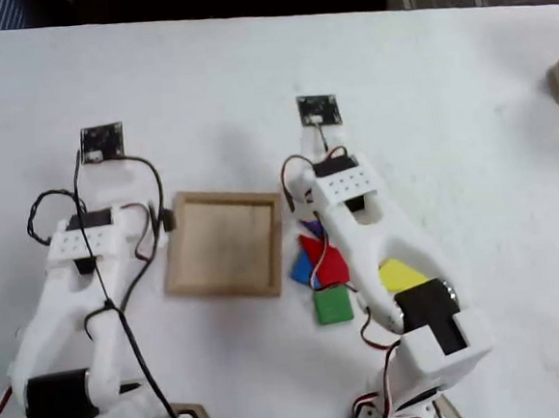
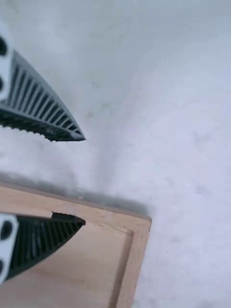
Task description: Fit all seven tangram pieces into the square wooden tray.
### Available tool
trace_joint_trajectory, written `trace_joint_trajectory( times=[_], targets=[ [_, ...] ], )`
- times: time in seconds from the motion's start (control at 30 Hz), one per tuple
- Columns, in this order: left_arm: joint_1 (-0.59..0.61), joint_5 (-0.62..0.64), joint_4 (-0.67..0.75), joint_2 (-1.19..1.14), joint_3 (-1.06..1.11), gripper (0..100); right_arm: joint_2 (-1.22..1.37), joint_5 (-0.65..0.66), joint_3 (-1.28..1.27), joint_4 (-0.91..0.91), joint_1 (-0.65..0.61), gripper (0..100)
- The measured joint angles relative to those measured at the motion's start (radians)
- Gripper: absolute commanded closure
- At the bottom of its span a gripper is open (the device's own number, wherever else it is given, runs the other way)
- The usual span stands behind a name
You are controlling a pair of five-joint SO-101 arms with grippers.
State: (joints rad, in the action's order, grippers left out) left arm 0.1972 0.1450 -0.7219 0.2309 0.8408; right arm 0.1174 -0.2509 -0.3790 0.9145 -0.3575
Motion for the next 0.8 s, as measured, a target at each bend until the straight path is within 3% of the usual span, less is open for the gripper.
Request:
trace_joint_trajectory(
  times=[0.27,0.47,0.8],
  targets=[
    [0.000,0.000,0.000,0.000,0.000,75,0.000,-0.023,0.012,0.017,0.000,71.7],
    [0.000,0.000,0.000,0.000,0.000,75,0.002,-0.023,-0.005,-0.025,0.000,83.4],
    [0.000,0.000,0.000,0.000,0.000,75,0.002,-0.023,-0.044,-0.028,-0.002,73.7]
  ],
)
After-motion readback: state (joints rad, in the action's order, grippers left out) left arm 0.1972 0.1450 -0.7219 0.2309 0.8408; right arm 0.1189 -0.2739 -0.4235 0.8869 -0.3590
